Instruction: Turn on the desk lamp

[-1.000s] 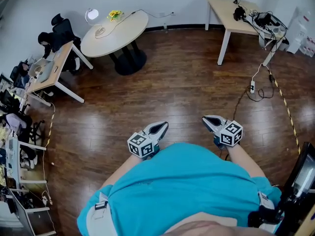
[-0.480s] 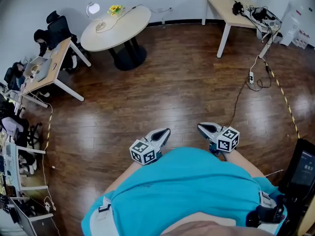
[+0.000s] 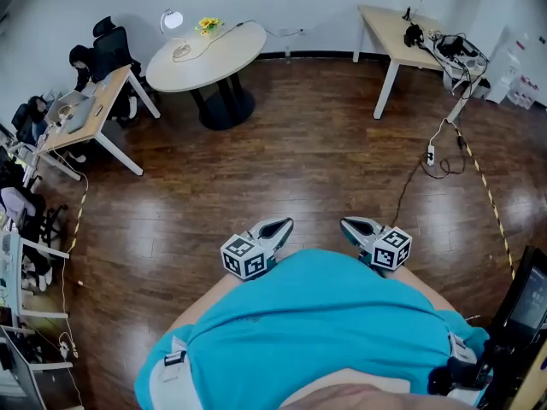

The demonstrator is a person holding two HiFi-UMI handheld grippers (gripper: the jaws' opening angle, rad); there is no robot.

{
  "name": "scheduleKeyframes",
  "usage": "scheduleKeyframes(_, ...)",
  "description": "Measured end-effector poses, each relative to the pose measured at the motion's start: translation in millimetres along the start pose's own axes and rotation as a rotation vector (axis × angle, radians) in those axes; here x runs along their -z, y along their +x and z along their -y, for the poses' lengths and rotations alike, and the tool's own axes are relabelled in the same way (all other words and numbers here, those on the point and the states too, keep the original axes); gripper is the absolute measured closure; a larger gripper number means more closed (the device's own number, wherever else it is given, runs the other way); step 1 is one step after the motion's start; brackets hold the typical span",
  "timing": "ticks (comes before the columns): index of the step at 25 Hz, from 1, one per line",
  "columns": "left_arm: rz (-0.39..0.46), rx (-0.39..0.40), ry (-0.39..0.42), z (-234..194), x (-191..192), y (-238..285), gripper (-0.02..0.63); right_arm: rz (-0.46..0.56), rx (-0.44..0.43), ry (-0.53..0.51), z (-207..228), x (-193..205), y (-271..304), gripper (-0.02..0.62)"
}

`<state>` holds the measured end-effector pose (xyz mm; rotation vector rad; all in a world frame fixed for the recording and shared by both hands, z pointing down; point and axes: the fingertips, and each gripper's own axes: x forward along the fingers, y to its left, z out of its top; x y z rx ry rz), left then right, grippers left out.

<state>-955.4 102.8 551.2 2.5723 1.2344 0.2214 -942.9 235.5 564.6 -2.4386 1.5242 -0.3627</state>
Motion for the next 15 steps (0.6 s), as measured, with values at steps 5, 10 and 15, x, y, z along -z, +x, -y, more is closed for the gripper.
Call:
scheduleKeyframes(5, 0.01, -0.03, -0.004, 2, 0, 10, 0.586, -0.001, -0.023, 0.001, 8, -2, -10, 0.595)
scheduleKeyframes(10, 0.015, -0.041, -0.003, -2, 3, 14, 0.586, -0.008, -0.044, -0.006, 13, 0, -7, 0.595)
scheduleKeyframes(15, 0.027, -0.053, -0.014, -15, -3, 15, 0.586, -0.013, -0.051, -0.008, 20, -2, 1, 0.595)
